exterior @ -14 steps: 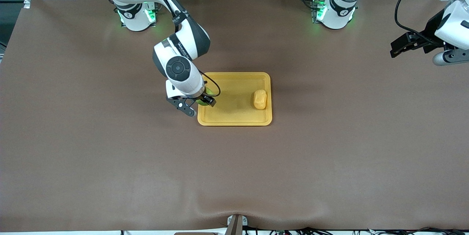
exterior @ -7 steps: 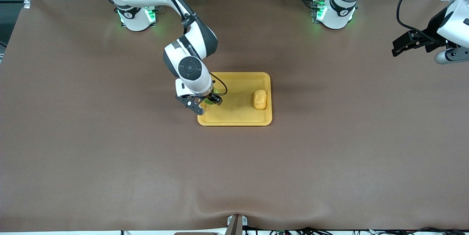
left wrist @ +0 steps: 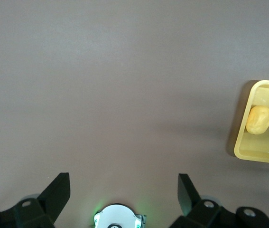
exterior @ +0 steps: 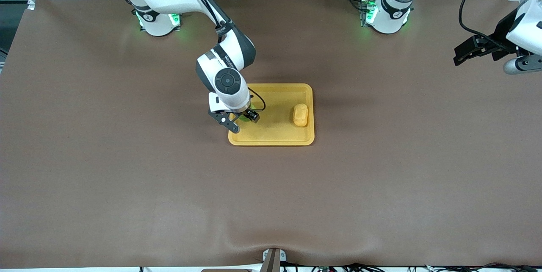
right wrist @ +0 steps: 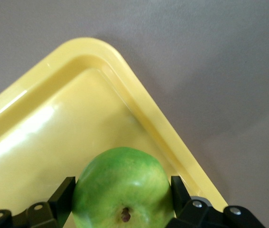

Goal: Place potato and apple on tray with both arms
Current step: 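Move the apple with the right gripper over the tray beside the potato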

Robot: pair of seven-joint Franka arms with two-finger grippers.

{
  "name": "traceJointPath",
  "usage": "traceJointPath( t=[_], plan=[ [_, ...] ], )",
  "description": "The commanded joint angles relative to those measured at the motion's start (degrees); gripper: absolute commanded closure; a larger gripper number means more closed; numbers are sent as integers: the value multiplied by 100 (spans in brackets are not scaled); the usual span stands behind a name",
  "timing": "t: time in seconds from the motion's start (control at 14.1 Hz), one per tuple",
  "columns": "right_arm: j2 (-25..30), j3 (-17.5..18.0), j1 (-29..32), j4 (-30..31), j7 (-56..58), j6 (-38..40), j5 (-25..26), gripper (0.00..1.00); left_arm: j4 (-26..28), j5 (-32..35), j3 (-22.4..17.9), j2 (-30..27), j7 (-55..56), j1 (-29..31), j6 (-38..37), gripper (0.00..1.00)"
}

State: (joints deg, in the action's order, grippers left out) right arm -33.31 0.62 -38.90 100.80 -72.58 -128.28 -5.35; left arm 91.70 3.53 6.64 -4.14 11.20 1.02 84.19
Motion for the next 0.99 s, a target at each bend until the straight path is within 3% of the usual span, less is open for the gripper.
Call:
traceJointPath(
  t=[0.0, 0.28, 0.35, 0.43, 0.5, 0.92],
  plan=[
    [-17, -97, -126, 1, -169, -39, 113, 100, 85, -89, -22, -140, -135, 48, -43, 0],
    [-123, -97, -135, 1, -169, -188, 113, 100, 85, -89, -22, -140, -135, 56, -34, 0],
    [-132, -97, -144, 1, -169, -197, 113, 87, 85, -89, -22, -140, -135, 48, -34, 0],
    [-123, -97, -135, 1, -203, -197, 113, 31, 85, -89, -22, -131, -135, 56, -34, 0],
    [-123, -97, -135, -8, -404, -197, 122, 0, 77, -89, -22, -123, -135, 56, -34, 0],
    [70, -106, -47, -25, -459, 4, 192, 0, 76, -89, -31, -123, -135, 56, -34, 0]
  ],
)
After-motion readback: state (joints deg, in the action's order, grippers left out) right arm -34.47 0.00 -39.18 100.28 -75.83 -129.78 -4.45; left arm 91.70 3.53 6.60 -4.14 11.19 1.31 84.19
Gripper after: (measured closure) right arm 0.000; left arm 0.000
